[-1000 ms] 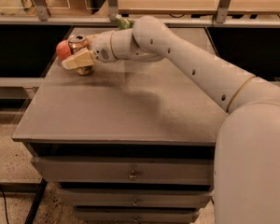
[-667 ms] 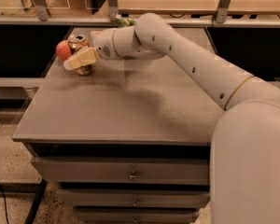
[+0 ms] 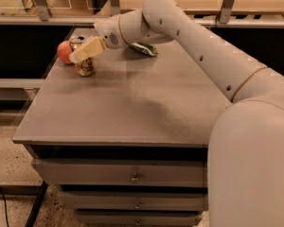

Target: Move orange can near apple

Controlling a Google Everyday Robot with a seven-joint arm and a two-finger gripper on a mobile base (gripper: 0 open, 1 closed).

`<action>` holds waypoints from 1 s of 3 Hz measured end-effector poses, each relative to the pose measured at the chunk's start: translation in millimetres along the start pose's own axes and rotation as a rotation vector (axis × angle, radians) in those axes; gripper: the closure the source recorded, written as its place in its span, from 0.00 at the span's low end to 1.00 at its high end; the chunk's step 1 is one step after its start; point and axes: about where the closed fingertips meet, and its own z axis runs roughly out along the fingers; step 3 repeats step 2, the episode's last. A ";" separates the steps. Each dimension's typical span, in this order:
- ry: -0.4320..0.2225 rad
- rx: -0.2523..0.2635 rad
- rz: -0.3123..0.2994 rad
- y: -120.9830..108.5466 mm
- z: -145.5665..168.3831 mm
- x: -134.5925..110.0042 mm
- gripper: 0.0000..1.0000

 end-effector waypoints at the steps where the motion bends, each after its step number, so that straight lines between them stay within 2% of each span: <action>1: 0.046 -0.016 -0.009 9.4 -22.9 -4.7 0.00; 3: 0.051 -0.023 -0.010 11.6 -23.0 -4.3 0.00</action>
Offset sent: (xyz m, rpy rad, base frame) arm -0.0121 -0.0159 0.0106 -0.0417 0.0051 0.0152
